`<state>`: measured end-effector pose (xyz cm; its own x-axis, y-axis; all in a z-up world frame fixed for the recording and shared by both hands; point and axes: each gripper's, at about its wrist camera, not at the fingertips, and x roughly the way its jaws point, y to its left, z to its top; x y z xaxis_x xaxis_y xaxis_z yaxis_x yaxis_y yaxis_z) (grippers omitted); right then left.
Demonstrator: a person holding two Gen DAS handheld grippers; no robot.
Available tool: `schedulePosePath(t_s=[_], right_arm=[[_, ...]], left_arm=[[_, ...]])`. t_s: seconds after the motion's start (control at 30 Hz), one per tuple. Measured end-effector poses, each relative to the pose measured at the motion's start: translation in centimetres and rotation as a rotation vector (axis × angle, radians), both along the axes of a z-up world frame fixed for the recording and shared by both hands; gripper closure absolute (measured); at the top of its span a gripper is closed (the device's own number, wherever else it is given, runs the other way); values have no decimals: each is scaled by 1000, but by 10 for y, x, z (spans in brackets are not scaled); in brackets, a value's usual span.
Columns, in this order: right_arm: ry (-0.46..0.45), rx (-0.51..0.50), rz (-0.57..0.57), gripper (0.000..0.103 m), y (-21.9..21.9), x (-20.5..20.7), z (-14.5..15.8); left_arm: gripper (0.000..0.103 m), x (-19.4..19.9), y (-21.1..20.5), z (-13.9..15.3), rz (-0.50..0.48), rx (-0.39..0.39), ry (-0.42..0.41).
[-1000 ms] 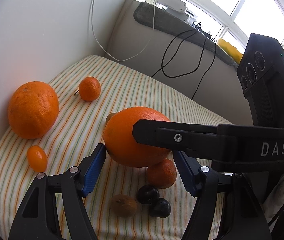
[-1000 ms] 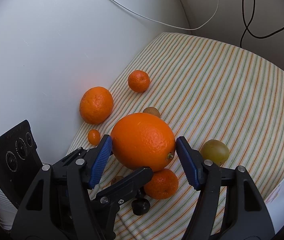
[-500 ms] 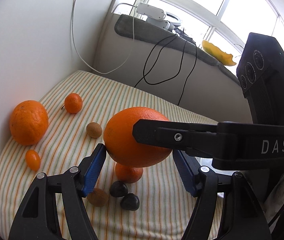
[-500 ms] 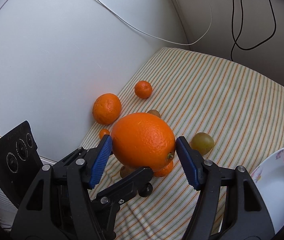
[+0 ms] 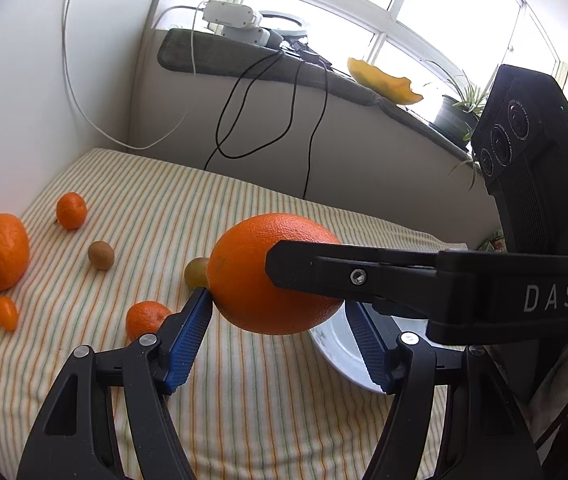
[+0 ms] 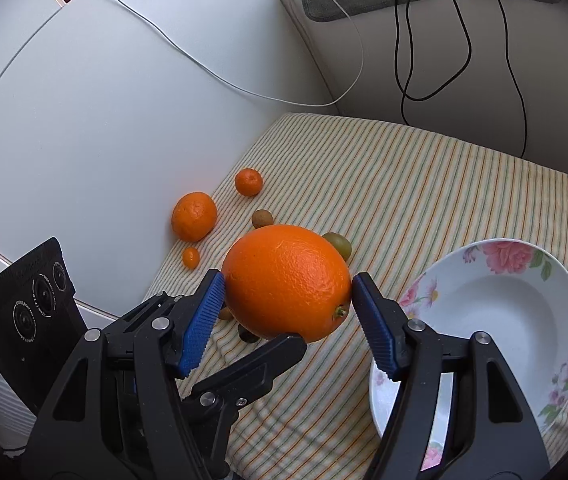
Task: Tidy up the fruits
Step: 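Lift the large orange with the right tool and carry it over the plate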
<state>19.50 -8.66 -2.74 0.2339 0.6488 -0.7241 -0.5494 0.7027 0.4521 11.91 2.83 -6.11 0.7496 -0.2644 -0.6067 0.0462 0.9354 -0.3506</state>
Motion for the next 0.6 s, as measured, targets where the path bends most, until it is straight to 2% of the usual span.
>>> schedulePosePath(t_s=[0.3,0.6], right_arm=[[14,13,-88,34,-60,1,-4],[31,20,-154,34,-103,14,-12]], left_arm=[[34,15,-51,-3,-96,18,11],[34,27,-85,-7,-160,30,33]])
